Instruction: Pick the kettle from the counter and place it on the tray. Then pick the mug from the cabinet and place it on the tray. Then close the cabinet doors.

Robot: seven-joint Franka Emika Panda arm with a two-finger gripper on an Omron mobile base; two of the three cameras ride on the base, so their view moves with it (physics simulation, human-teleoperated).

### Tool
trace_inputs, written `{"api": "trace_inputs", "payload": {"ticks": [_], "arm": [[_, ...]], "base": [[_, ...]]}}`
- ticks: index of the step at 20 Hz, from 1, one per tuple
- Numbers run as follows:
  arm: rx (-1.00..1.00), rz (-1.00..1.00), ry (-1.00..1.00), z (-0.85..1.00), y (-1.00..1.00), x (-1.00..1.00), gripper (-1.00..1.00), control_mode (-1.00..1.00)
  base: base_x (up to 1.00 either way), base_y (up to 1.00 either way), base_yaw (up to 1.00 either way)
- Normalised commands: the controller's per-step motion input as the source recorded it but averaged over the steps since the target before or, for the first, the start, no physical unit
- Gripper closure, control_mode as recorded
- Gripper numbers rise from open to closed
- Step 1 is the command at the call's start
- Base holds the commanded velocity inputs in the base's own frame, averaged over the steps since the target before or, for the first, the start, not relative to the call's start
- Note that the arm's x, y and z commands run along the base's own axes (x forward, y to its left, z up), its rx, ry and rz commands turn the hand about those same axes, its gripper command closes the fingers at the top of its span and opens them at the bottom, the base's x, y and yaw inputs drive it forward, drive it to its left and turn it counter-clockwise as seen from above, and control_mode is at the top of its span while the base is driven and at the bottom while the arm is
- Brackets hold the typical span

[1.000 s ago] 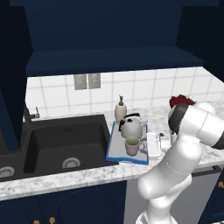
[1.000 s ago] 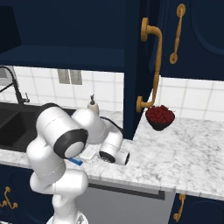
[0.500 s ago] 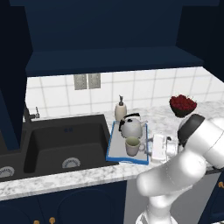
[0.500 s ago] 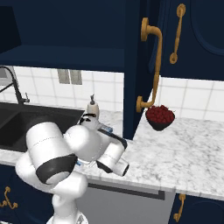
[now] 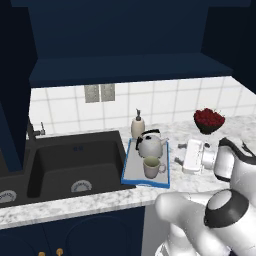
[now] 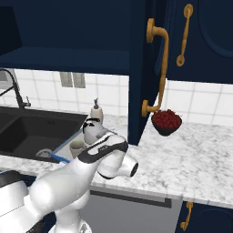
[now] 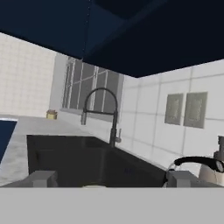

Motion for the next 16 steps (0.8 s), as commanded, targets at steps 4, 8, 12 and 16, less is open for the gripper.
{"api": "trace_inputs", "payload": {"ticks": [4, 8, 12, 16], "arm": [[-0.1, -0.13, 0.01, 0.84, -0.29, -0.24, -1.0, -1.0], [-0.01, -0.1, -0.07, 0.19, -0.28, -0.45, -1.0, -1.0], [0.11, -0.08, -0.25, 0.4, -0.53, -0.38, -1.0, -1.0], [0.1, -0.03, -0.28, 0.65, -0.52, -0.31, -1.0, -1.0]], "base": [[0.0, 0.0, 0.0], [0.0, 0.0, 0.0], [0.0, 0.0, 0.0], [0.0, 0.0, 0.0]]}}
